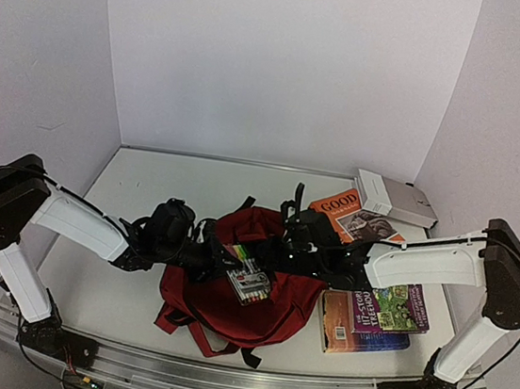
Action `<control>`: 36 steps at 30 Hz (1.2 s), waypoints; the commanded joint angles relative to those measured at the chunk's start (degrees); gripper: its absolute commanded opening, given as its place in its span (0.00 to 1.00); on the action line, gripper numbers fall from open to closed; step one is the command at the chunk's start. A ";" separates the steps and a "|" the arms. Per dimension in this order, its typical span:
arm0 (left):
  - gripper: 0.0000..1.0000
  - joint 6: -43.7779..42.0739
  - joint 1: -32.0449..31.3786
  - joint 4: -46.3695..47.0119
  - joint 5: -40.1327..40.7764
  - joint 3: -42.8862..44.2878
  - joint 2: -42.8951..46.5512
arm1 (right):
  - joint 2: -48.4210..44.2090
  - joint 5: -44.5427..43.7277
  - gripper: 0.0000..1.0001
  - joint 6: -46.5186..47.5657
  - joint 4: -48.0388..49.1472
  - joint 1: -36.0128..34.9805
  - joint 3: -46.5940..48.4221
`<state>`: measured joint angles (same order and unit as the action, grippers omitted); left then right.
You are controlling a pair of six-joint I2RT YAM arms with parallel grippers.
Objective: Pack the student bag
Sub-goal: Place the stationery in the student bag.
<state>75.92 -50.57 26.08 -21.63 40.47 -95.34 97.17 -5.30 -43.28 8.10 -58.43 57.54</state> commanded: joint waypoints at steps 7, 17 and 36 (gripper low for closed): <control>0.00 6.17 0.20 13.36 7.38 0.09 1.99 | -4.07 1.05 0.00 1.98 3.66 -0.71 2.17; 0.00 5.91 0.38 14.10 14.92 -0.53 6.55 | -5.99 3.80 0.00 4.65 3.59 -0.81 -0.83; 0.00 2.57 -2.03 14.98 17.21 7.29 -3.44 | -5.19 4.74 0.00 0.95 6.14 -3.64 6.01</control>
<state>80.93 -53.12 35.27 -10.33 43.93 -98.43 95.22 -5.35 -42.05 7.41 -58.80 58.15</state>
